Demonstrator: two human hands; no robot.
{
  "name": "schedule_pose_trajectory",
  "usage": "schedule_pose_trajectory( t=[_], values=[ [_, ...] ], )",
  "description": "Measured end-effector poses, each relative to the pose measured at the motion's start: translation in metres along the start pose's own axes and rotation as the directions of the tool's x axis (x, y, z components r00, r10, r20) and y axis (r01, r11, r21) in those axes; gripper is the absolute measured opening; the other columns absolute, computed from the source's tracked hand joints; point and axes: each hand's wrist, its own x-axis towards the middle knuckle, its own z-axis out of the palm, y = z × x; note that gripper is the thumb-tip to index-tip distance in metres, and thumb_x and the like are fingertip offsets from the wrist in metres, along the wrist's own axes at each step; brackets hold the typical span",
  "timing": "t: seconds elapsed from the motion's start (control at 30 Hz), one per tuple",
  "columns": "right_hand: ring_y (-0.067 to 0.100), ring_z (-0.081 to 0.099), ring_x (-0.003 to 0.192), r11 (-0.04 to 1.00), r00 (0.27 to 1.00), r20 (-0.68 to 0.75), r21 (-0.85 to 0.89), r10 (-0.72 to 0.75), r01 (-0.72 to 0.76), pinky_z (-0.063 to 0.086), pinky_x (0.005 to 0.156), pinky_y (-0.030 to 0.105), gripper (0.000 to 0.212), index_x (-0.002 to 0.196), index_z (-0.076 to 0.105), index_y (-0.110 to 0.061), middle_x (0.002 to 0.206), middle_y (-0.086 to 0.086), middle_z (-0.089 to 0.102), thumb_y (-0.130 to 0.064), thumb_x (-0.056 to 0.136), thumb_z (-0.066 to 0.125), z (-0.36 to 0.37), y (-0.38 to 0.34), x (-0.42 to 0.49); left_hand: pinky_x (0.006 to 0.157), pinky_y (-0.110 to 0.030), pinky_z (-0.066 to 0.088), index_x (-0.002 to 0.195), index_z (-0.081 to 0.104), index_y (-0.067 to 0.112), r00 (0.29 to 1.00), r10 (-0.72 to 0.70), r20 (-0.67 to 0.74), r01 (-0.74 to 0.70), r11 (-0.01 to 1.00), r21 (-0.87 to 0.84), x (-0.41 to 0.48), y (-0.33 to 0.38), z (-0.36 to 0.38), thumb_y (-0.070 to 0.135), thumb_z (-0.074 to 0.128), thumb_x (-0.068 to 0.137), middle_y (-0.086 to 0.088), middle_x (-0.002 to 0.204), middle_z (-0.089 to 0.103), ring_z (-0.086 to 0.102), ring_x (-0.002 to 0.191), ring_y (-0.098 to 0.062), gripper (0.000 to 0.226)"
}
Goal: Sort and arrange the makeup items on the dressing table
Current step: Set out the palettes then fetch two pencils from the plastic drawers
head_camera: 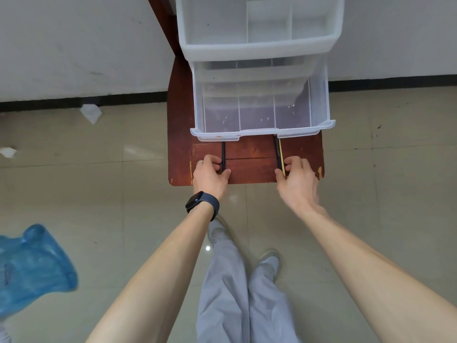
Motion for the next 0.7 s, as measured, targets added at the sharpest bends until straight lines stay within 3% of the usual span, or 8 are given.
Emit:
schedule_pose_trajectory(
  t=[0.1,0.33,0.5,0.6,0.7],
  values=[
    [0.040,0.061,0.101,1.000,1.000,0.020,-0.007,0.015,-0.015,0.047,0.084,0.043,0.034,0.124,0.056,-0.008,0.116,0.014,0.058,-0.024,0.095,0.064,-0.002,-0.002,-0.001,0.070,-0.025,0.037,0.105,0.057,0.026,1.000,0.001,0.025,-0.001,1.000,0.023,0.000,0.000,-0.001,0.030,0.076,0.083,0.007,0.099,0.053,0.049,0.078,-0.008,0.030],
    [0.039,0.060,0.102,0.996,0.997,0.033,0.045,0.074,-0.076,0.046,0.086,0.042,0.038,0.123,0.055,-0.009,0.115,0.013,0.060,-0.025,0.091,0.069,-0.010,-0.006,-0.004,0.074,-0.024,0.040,0.112,0.058,0.024,0.996,0.002,0.092,-0.007,0.999,0.047,-0.002,-0.002,-0.014,0.026,0.078,0.079,0.006,0.103,0.055,0.052,0.086,-0.013,0.039],
    [0.025,0.062,0.095,0.968,0.986,0.067,0.194,0.151,-0.161,0.048,0.085,0.036,0.028,0.116,0.057,-0.019,0.110,0.003,0.062,-0.027,0.090,0.067,-0.030,-0.017,-0.025,0.081,-0.025,0.041,0.117,0.059,0.023,0.993,-0.010,0.115,0.001,0.997,0.080,-0.014,-0.009,-0.051,0.024,0.071,0.084,0.003,0.111,0.059,0.059,0.096,-0.016,0.035],
    [0.011,0.063,0.086,0.883,0.967,0.135,0.396,0.217,-0.254,0.045,0.082,0.028,0.021,0.108,0.057,-0.023,0.105,-0.001,0.067,-0.022,0.091,0.068,-0.045,-0.032,-0.045,0.089,-0.030,0.046,0.122,0.057,0.020,0.998,-0.018,0.064,0.013,0.997,0.077,-0.020,-0.005,-0.090,0.020,0.064,0.089,-0.003,0.117,0.062,0.062,0.104,-0.022,0.033],
    [0.011,0.066,0.089,0.659,0.909,0.285,0.626,0.303,-0.416,0.054,0.084,0.032,0.020,0.110,0.061,-0.019,0.105,0.000,0.070,-0.017,0.092,0.069,-0.065,-0.053,-0.063,0.093,-0.027,0.040,0.131,0.053,0.018,0.995,0.079,-0.064,-0.074,0.995,0.069,-0.019,0.017,-0.132,0.016,0.060,0.092,-0.007,0.129,0.055,0.057,0.116,-0.026,0.039]
  ],
)
